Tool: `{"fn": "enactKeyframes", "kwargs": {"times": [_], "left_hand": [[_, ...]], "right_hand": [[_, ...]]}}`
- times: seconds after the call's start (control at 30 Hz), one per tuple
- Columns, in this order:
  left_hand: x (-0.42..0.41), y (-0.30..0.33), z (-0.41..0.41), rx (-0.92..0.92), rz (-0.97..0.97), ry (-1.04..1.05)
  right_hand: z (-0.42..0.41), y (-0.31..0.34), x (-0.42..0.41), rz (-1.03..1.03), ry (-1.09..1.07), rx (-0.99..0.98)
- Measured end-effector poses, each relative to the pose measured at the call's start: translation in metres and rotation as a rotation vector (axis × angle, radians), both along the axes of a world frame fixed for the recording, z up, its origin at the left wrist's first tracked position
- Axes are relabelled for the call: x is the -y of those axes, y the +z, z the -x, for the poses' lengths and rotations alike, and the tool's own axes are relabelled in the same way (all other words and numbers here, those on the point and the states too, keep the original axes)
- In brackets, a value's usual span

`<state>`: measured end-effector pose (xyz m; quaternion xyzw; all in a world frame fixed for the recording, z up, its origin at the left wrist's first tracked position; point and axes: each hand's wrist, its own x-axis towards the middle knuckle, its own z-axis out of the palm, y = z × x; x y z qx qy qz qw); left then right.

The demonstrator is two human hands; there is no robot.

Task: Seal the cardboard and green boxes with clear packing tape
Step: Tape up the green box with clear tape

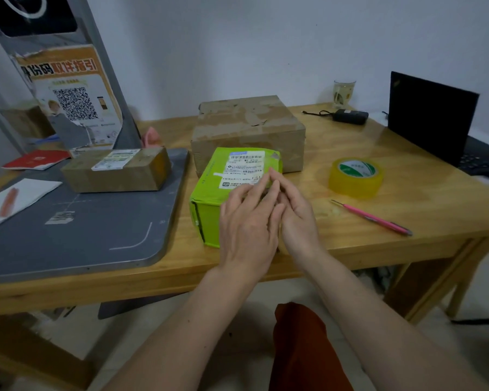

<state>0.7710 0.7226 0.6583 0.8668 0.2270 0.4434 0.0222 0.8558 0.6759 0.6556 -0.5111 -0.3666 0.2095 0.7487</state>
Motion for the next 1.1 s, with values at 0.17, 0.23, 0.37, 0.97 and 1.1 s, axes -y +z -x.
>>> {"fn": "enactKeyframes", "kwargs": {"times": [0.17, 0.23, 0.37, 0.97, 1.1], "left_hand": [[0.001, 0.006, -0.003, -0.084, 0.047, 0.01], [0.008, 0.01, -0.004, -0.079, 0.025, 0.037], [0.045, 0.014, -0.011, 0.031, -0.049, -0.264], [0.022, -0.011, -0.179, -0.358, 0.724, -0.135], [0.009, -0.007, -0.201, -0.377, 0.911, -0.076]], "right_hand": [[-0.008, 0.001, 0.015, 0.083, -0.045, 0.163], [-0.016, 0.001, 0.023, 0.124, -0.106, 0.192], [-0.049, -0.002, 0.04, 0.234, -0.329, 0.293], [-0.187, 0.002, 0.064, 1.023, -0.469, 0.898], [-0.201, -0.003, 0.061, 1.062, -0.373, 0.985]]}}
